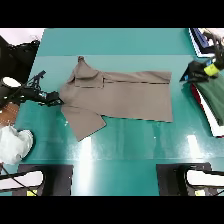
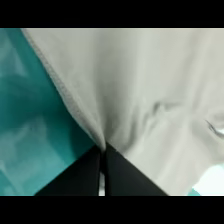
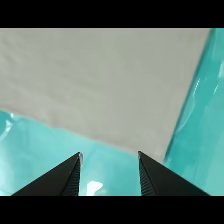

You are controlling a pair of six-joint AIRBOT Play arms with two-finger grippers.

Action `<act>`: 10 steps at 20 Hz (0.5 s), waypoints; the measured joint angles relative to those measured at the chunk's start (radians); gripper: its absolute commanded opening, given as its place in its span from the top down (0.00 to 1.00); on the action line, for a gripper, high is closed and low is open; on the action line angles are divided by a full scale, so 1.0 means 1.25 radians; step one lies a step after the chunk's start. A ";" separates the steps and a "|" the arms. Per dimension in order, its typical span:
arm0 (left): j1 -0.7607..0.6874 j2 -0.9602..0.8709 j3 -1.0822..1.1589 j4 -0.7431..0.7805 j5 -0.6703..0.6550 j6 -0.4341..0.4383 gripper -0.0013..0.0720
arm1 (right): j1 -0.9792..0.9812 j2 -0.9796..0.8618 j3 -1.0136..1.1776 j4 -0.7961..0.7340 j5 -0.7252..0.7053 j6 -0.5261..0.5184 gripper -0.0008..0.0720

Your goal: Fold the shirts.

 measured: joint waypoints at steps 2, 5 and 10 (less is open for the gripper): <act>-0.002 0.064 0.001 0.014 -0.042 0.000 0.94 | -0.033 0.048 -0.132 -0.001 -0.037 -0.004 0.44; -0.002 0.155 0.001 0.028 -0.115 0.000 0.94 | -0.085 0.114 -0.331 0.000 -0.104 -0.018 0.44; -0.002 0.255 -0.013 0.036 -0.187 -0.019 0.94 | -0.154 0.143 -0.541 0.002 -0.211 -0.070 0.44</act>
